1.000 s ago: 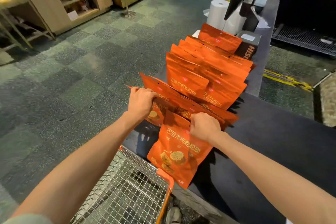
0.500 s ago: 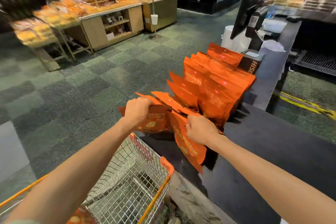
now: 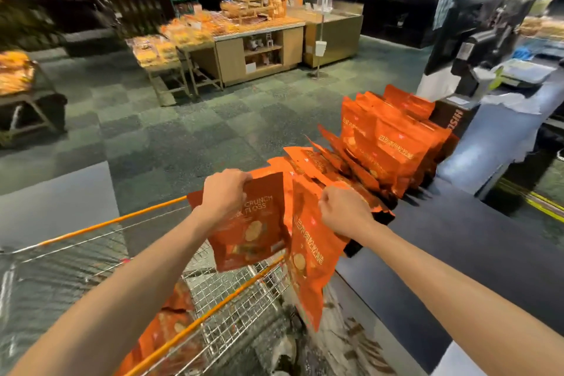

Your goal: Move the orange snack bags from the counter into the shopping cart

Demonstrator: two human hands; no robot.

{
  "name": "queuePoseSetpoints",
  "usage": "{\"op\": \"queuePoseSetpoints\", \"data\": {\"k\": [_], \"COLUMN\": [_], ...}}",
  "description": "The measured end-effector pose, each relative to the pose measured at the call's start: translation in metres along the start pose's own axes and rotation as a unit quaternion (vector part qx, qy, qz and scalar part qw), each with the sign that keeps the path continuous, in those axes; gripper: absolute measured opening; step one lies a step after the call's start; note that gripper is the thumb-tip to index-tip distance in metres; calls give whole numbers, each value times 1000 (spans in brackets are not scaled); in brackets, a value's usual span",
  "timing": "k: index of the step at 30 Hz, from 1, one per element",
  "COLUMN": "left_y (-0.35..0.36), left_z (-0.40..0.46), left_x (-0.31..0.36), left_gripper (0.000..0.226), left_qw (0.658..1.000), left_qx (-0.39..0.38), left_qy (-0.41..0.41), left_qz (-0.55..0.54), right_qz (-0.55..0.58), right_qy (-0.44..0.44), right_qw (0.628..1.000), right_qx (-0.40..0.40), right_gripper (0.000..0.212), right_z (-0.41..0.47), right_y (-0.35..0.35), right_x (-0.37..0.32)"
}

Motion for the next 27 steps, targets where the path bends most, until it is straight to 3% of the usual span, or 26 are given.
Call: {"op": "queuePoseSetpoints", "data": {"k": [14,21,27], "left_y": [-46,-43,-15], "left_z": [-99,-112,-82], "left_x": [-82,-140,-178], "left_gripper": [21,24,21], "left_qw": [983,962,956], "left_qx": [77,45,-3], "left_qy": [-162,-265,-291], "left_qz": [-35,-45,-37], "right_qz": [35,43,31], "right_qy": [-97,-166,-187], "right_qw": [995,984,978], "right_qx": [1,-41,-88], "right_gripper": [18,17,17], "right_z": [19,61,116], "right_y": [32,68,102], "right_x": [-87,-155,-190]}}
Point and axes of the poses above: each hand's wrist, its own z-axis towards the middle knuckle, its own y-axis out of the palm, x = y × z, the point moved 2 cm from there along z, towards the middle knuckle, and after that the axes turned 1 degree about -x, right-handed, at the moved point
